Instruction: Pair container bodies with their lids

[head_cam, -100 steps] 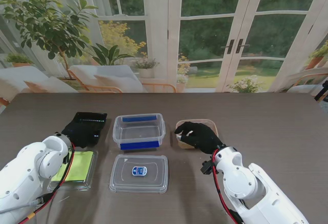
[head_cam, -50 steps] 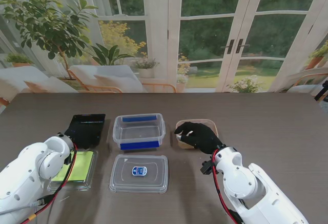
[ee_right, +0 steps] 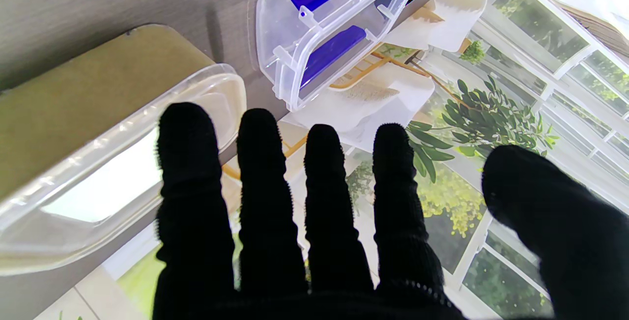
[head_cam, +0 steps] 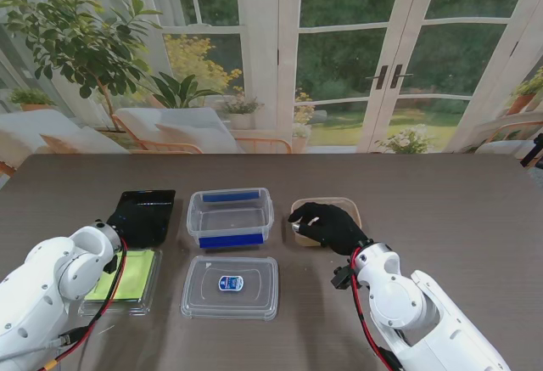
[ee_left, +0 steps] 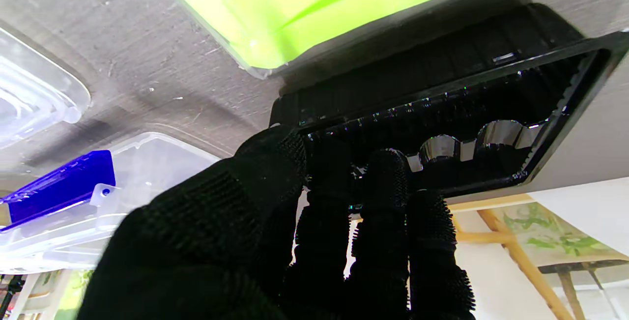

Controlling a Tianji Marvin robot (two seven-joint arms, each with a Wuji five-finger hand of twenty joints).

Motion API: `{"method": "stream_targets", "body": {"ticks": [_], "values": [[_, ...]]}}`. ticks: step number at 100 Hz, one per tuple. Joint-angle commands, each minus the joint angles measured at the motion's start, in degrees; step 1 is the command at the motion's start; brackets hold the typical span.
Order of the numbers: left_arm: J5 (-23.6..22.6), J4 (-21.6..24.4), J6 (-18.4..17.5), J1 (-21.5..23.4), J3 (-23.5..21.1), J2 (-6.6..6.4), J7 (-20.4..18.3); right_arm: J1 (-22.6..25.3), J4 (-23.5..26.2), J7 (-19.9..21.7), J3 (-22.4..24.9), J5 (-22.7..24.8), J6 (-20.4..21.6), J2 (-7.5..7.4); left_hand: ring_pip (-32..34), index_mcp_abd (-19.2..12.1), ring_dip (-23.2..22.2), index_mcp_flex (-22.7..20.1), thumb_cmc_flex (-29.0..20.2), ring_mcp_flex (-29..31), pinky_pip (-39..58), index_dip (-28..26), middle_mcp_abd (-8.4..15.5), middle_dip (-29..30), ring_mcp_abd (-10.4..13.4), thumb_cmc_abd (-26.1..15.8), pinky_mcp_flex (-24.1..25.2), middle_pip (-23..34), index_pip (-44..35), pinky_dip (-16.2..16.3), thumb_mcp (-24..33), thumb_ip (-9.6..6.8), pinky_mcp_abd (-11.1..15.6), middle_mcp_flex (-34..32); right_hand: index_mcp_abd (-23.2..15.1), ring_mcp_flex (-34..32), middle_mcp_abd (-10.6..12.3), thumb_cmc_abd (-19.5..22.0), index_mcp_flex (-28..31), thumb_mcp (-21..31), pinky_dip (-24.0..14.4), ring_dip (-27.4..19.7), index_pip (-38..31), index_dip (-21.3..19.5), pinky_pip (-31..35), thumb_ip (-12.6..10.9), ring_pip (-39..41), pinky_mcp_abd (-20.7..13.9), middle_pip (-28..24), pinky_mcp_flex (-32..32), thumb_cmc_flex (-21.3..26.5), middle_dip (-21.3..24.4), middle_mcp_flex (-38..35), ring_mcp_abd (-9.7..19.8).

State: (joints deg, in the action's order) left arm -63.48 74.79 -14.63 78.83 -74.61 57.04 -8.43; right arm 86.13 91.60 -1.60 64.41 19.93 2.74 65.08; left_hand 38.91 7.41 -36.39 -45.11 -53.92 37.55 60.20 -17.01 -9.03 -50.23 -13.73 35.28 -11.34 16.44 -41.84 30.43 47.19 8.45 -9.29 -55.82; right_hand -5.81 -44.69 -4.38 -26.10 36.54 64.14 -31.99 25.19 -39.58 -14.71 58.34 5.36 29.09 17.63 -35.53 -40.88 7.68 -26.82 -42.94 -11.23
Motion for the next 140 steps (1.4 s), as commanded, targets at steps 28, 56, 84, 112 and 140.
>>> {"method": "stream_targets", "body": {"ticks": [28,56,84,112,140], "values": [[-0.78,0.27,-0.9,0.2,-0.27,-0.11,-0.91,-0.04,-0.17,0.93,-0.44,-0.13,0.1,0.26,0.51,-0.53,-0.59,-0.51,-1.61,1.23,1.42,0.45,-0.77,-0.49,-0.73,1.71,0.56,-0.28,-1.49,0.43,-1.56,2.01,0.91,-1.23,-0.33,0.88,0.31,1.79,0.32,-0.3,-0.2,-0.71,-0.14,-0.11,0.87,-1.42,-0.22,-0.69,0.56,26.45,-1.68,0.81,-0.63,0.24],[-0.2,-0.12,-1.74,-0.48,0.36,-0.03,-0.23,-0.45,-0.68,0.95,-0.83,-0.3,0.23,0.3,0.06,-0.24,-0.42,-0.28,-1.53,0.93,0.96,0.57,-0.84,-0.11,-0.72,1.25,0.78,-0.17,-1.45,0.22,-1.7,1.98,1.06,-0.85,-0.31,0.84,0.26,1.77,0.3,-0.25,-0.19,-0.69,-0.2,-0.13,0.89,-1.42,-0.18,-0.73,0.53,26.45,-1.62,0.81,-0.72,0.09],[0.34,-0.1,-1.97,-1.05,1.37,0.01,-0.5,-0.73,-1.1,0.83,-1.0,-0.43,0.3,0.37,-0.27,-0.22,-0.32,0.04,-0.79,0.64,0.56,0.56,-0.9,0.19,-0.75,1.0,1.05,0.1,-1.36,0.04,-2.23,2.11,1.01,-0.18,-0.3,0.88,0.24,1.76,0.31,-0.26,-0.18,-0.71,-0.18,-0.12,0.9,-1.41,-0.21,-0.72,0.58,26.44,-1.59,0.83,-0.66,0.07],[-2.26,1.28,-0.88,-0.22,1.05,-0.27,-1.76,-0.97,-1.48,0.86,-1.16,-0.48,0.56,0.37,-3.44,2.46,0.87,1.7,12.85,-2.13,-1.9,-1.28,-1.86,15.43,-1.26,-1.0,3.13,4.92,7.82,-0.97,3.21,0.54,-0.28,6.38,-0.33,0.85,0.23,1.74,0.29,-0.29,-0.17,-0.69,-0.19,-0.13,0.89,-1.42,-0.18,-0.73,0.58,26.48,-1.56,0.83,-0.65,0.14],[-3.34,0.6,-0.46,-0.39,2.15,-0.31,-0.23,-1.09,-1.7,0.79,-1.31,-0.65,0.71,0.41,-0.43,0.27,-1.09,3.6,5.74,0.24,0.26,-3.79,-0.5,3.9,-0.56,3.05,1.34,6.98,-2.81,0.02,0.97,3.1,-0.39,4.07,-0.28,0.83,0.24,1.76,0.31,-0.24,-0.19,-0.69,-0.22,-0.14,0.94,-1.42,-0.19,-0.74,0.57,26.4,-1.56,0.83,-0.64,0.21]]}}
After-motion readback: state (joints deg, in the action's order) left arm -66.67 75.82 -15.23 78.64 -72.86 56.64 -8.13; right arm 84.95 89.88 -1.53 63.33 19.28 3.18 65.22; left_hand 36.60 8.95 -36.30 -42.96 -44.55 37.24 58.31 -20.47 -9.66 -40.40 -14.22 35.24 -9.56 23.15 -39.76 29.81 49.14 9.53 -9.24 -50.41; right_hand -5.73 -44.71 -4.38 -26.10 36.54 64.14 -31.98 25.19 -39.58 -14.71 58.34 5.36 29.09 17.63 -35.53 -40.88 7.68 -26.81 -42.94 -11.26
